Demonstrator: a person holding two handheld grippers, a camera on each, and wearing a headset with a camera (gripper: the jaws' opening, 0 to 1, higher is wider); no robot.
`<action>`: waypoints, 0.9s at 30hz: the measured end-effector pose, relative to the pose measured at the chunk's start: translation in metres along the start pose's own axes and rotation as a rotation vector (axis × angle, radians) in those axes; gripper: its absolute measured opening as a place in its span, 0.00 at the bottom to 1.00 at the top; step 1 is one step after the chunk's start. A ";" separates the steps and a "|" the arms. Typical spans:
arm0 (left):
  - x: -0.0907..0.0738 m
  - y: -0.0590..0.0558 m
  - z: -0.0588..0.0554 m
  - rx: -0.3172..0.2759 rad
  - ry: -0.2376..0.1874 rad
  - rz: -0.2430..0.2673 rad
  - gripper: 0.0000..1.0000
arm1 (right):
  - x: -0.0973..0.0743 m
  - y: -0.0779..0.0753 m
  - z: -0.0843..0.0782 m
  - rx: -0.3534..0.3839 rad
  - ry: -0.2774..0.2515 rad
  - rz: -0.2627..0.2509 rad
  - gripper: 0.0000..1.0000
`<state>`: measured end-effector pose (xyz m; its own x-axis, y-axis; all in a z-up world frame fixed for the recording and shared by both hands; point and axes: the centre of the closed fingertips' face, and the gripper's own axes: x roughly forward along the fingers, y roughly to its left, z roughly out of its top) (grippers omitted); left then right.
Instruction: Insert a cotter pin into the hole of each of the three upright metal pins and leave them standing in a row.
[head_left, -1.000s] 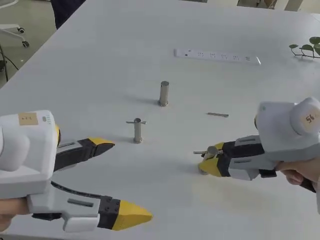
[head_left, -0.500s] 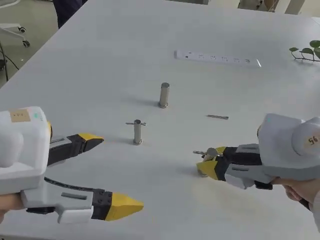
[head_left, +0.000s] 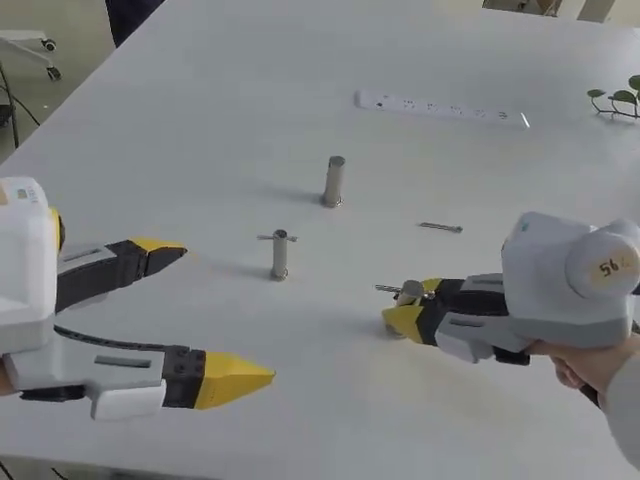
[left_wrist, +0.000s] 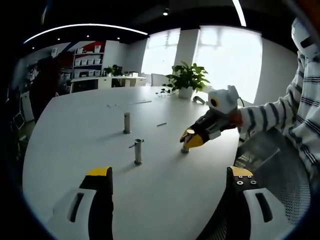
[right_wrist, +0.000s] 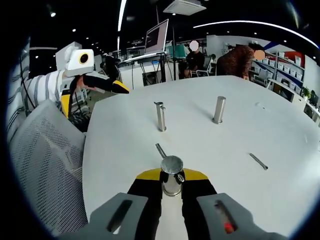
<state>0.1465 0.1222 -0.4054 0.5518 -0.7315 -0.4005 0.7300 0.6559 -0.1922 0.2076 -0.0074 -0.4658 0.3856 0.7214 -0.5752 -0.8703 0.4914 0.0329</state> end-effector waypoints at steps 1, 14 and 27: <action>-0.001 0.000 0.000 -0.001 -0.002 0.001 0.93 | 0.001 -0.001 0.002 -0.001 -0.001 -0.001 0.08; -0.005 0.009 -0.011 -0.022 0.004 0.019 0.97 | 0.021 -0.020 0.022 -0.039 -0.001 -0.006 0.08; -0.003 0.009 -0.019 -0.063 0.001 0.011 0.99 | 0.028 -0.024 0.024 -0.061 0.010 0.025 0.08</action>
<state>0.1439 0.1335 -0.4230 0.5591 -0.7243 -0.4035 0.6972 0.6741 -0.2440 0.2465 0.0133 -0.4629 0.3609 0.7281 -0.5828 -0.8966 0.4428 -0.0021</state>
